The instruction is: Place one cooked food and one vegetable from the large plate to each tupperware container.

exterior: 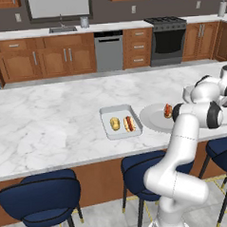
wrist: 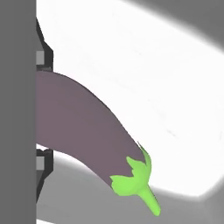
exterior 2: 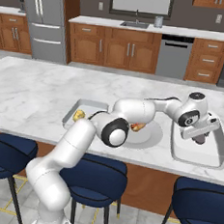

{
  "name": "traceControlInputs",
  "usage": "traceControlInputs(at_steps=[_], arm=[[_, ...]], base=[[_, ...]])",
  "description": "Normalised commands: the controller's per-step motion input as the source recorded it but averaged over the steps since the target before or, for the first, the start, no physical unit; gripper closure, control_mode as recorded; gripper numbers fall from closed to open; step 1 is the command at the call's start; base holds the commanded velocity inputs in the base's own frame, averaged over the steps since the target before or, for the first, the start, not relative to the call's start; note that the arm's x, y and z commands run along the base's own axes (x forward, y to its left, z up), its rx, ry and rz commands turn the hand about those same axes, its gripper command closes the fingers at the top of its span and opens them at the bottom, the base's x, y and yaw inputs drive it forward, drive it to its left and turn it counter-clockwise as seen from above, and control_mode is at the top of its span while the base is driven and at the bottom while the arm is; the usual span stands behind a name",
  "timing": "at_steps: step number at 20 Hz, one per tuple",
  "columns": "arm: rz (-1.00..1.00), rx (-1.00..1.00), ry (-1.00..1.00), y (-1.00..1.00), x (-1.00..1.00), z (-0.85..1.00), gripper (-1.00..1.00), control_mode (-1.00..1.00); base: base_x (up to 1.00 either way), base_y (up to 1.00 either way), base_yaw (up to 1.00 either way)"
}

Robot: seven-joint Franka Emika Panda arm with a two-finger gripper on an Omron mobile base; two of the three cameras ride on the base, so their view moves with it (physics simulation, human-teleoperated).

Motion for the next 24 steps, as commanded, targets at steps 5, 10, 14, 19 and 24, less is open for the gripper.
traceControlInputs(at_steps=[5,10,14,19,24], arm=[[0.0,0.0,0.0,0.0,0.0,0.0,-1.0,-1.0],[0.0,0.0,0.0,0.0,0.0,0.0,-1.0,-1.0],[0.0,0.07,0.03,0.02,-0.04,0.5,-1.0,-1.0],[-0.14,0.15,-0.05,0.75,-0.42,0.94,-1.0,-1.0],[-0.39,0.15,-0.03,1.0,-0.33,0.38,-1.0,-1.0]], base=[[0.0,0.0,0.0],[0.0,0.0,0.0],[0.0,0.0,0.0],[0.0,0.0,0.0],[0.0,0.0,0.0]])
